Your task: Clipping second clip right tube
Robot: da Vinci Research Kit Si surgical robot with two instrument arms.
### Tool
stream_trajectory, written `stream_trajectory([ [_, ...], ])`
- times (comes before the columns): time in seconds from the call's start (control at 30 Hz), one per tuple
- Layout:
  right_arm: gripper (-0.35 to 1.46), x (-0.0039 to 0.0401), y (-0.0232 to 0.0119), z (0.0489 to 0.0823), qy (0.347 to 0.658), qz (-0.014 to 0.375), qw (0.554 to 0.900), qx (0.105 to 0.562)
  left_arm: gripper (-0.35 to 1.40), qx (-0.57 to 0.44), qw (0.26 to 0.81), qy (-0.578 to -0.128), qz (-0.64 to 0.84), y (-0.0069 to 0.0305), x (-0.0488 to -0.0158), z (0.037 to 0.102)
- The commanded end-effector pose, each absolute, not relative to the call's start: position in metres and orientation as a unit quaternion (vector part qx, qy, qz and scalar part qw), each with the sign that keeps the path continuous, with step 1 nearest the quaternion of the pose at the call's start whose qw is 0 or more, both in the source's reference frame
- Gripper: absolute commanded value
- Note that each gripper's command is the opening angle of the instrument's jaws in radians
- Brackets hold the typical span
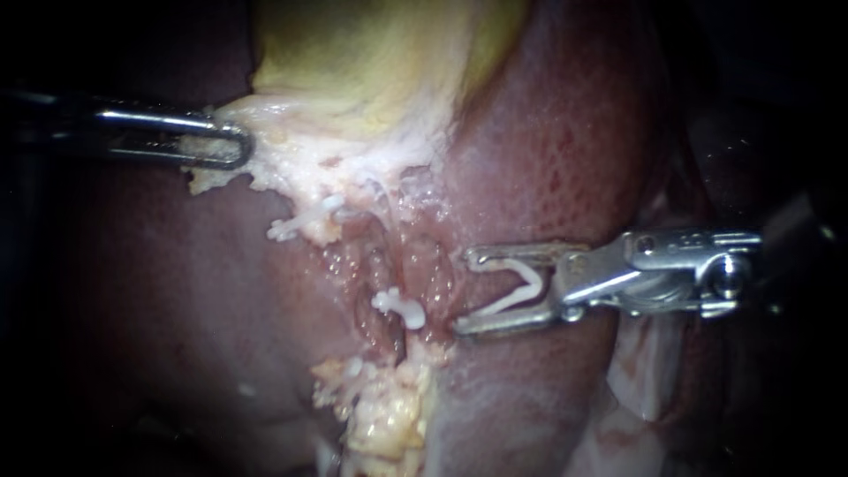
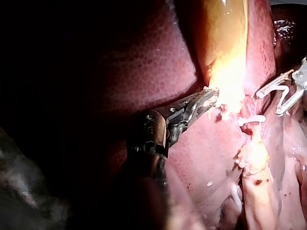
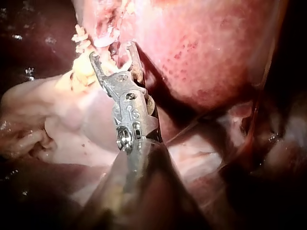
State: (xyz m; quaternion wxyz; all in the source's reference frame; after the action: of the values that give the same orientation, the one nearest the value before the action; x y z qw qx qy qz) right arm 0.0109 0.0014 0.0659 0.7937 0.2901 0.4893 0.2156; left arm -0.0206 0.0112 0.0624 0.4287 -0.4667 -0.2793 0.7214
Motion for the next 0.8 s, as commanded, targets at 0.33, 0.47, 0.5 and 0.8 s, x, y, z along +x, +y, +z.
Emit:
stream_trajectory([
  [0.33,0.46,0.014,0.0016,0.0688,0.489,0.251,0.771,0.322,-0.35,-0.467,0.429,-0.279,0.721,0.0112,-0.0206,0.0624],
  [0.47,0.46,0.0149,0.0014,0.07,0.496,0.262,0.762,0.324,-0.35,-0.467,0.429,-0.279,0.721,0.0112,-0.0206,0.0624],
  [0.5,0.46,0.0151,0.0013,0.0703,0.496,0.267,0.759,0.325,-0.35,-0.467,0.429,-0.279,0.721,0.0113,-0.0207,0.0624],
  [0.8,0.48,0.0167,0.0009,0.0719,0.527,0.276,0.73,0.337,-0.35,-0.467,0.429,-0.279,0.721,0.0113,-0.0207,0.0624],
])
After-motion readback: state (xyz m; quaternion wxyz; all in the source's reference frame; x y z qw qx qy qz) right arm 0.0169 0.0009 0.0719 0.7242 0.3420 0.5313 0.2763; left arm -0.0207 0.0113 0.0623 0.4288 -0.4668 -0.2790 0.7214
